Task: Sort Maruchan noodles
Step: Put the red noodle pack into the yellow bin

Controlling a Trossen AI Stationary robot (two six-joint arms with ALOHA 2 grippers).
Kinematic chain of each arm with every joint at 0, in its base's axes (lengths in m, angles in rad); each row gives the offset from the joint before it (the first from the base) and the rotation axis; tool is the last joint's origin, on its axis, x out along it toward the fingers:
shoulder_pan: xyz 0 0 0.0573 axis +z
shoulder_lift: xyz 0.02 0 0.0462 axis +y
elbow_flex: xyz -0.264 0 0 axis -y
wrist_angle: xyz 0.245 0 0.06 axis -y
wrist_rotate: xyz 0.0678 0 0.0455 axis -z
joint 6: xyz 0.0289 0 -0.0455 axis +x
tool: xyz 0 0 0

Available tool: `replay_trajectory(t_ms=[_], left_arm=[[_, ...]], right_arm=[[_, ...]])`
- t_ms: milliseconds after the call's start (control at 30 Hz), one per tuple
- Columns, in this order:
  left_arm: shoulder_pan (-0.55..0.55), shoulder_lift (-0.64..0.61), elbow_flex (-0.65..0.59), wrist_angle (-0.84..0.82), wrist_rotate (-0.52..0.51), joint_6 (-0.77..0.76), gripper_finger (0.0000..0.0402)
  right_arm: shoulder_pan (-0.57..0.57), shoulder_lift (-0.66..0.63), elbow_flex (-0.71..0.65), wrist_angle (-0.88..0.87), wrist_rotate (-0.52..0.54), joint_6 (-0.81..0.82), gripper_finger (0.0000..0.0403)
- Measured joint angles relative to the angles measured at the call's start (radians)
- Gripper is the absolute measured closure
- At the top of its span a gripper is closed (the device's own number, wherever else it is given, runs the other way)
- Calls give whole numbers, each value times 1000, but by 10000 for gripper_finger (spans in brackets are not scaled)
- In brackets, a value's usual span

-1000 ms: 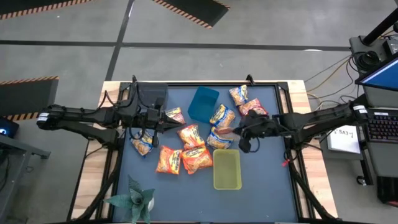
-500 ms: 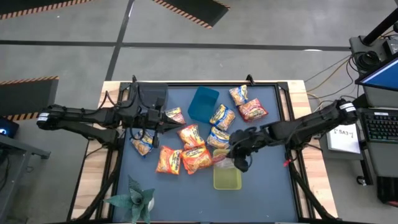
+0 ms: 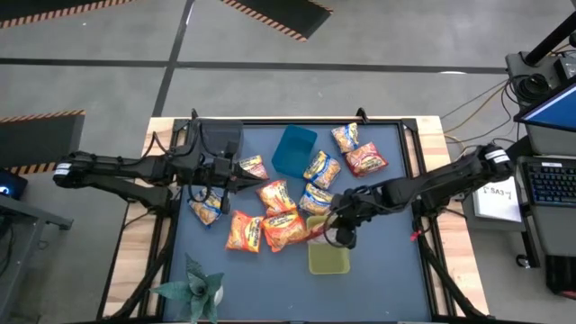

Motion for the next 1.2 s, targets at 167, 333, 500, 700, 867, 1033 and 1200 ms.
replay_trajectory(t_ms=[167,333,500,700,867,1033,1200], left_arm=[[0,0,0,-1,0,0,402],[0,0,0,-3,0,0,402],[0,0,0,-3,0,0,402],[0,0,0,-5,0,0,402],[0,0,0,-6,0,0,402],[0,0,0,-8,0,0,402],[0,0,0,-14,0,-4,402]], right_arm=[[0,-51,0,-70,73,19,394],[0,-61,1,-79,91,15,394],[0,-55,47,-43,134,-18,394],[23,16,107,79,16,-150,394],[40,118,137,83,-59,-206,394],[34,205,154,61,-50,-217,394],[22,231,151,55,-39,-230,394]])
